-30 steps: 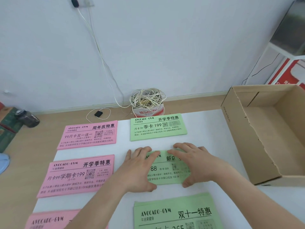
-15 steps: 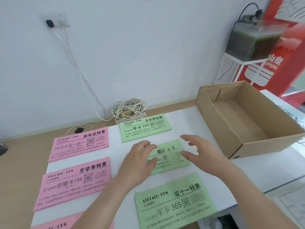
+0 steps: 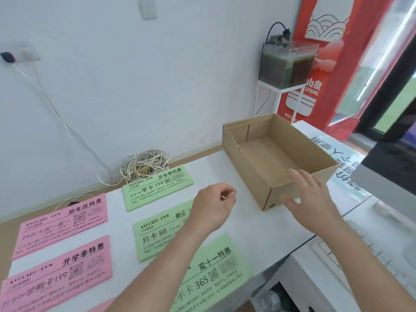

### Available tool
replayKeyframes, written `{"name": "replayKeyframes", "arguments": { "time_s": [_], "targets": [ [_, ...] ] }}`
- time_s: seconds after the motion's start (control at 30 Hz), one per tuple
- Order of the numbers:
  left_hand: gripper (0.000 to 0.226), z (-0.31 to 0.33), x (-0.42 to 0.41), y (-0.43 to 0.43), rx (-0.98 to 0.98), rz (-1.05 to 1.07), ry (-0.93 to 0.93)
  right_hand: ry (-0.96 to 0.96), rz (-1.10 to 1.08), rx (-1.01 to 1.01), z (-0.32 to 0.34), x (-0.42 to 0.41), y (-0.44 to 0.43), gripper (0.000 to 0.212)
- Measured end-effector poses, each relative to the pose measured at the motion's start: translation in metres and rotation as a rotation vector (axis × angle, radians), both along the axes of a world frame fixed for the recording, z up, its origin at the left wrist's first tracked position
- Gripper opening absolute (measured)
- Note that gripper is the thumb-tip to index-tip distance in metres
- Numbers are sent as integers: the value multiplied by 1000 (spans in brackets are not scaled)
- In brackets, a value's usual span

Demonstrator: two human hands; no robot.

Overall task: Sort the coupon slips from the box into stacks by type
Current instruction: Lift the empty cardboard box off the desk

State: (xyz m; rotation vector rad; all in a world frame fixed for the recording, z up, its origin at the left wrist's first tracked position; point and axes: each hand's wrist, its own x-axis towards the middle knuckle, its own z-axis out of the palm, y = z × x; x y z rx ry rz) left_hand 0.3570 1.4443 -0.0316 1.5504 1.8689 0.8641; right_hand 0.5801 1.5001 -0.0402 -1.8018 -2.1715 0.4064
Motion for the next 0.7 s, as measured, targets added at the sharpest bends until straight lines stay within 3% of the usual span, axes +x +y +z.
{"name": "replayKeyframes", "arguments": {
  "time_s": [0.17,0.27,0.37,0.5,0.6,0.7],
  "targets": [
    [58,-19,51,60,-259,81,-43,118,-80,-60,-21,25,39,59],
    [75,-25,77,84,-336,108,-44,189,-95,55,-31,32,50,42],
    [54,-31,92,100,-385,152,14,211,-84,140,-38,36,53,28],
    [23,-31,95,105,-343,158,125,353,-72,155,-36,40,54,26],
    [19,-24,82,92,-246,223,218,621,-122,157,-22,39,49,46],
    [23,-5,55,68,-79,266,376,753,-233,160,1,34,43,66]
  ]
}}
